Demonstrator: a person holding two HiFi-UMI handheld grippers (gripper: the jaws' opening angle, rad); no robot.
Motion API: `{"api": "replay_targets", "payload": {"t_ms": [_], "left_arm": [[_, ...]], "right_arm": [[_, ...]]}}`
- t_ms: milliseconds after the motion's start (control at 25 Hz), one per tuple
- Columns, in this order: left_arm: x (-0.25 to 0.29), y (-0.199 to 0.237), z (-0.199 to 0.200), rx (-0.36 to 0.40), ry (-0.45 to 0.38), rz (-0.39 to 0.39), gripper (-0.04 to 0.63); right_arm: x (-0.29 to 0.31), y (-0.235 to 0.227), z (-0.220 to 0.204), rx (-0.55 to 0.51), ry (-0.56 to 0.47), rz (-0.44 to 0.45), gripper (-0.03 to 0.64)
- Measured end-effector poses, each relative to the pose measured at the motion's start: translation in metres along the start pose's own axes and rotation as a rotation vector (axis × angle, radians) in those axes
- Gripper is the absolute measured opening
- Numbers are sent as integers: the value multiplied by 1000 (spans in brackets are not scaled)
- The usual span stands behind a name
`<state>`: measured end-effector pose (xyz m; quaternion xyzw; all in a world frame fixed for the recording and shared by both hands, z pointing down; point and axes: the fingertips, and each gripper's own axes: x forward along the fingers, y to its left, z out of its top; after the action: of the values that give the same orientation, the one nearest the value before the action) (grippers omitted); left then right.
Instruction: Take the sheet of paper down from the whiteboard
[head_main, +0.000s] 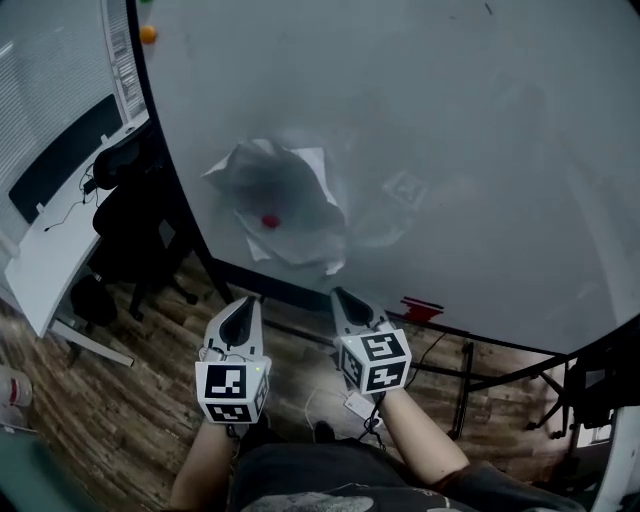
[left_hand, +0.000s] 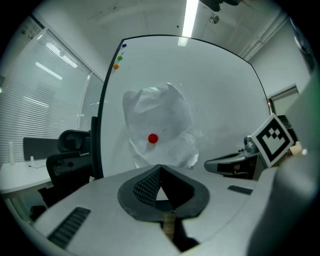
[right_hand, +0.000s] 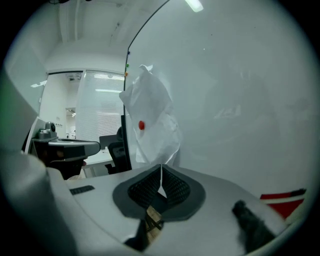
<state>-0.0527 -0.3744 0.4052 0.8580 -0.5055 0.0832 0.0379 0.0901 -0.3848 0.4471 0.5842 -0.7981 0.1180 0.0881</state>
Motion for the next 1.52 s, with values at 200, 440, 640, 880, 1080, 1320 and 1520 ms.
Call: {"api": "replay_targets", "payload": {"t_ms": [200,440,640,880,1080,1320,1520], "left_arm": [[24,16,9,24,-3,-95,14],[47,30,16,41,-16,-186,14],[59,29,18,60,-18,-263,14],[69,31,22,64,-34,-318,14],[73,27,26,73,-41,-352,14],[77,26,27,80,-41,-381,14],[81,27,31,81,-46,-388,14]], "right_arm": [[11,-6,1,48,16,-93,23],[21,-13,0,104,21,-206,25],[28,-14,6,131,-7,-264,28],[33,-15,7,158,-26,-317,100],[34,-23,9,170,-32,-377,99],[41,-25,11,182,-25,-392,77],[40,-30,11,190,-19,-420,31]]}}
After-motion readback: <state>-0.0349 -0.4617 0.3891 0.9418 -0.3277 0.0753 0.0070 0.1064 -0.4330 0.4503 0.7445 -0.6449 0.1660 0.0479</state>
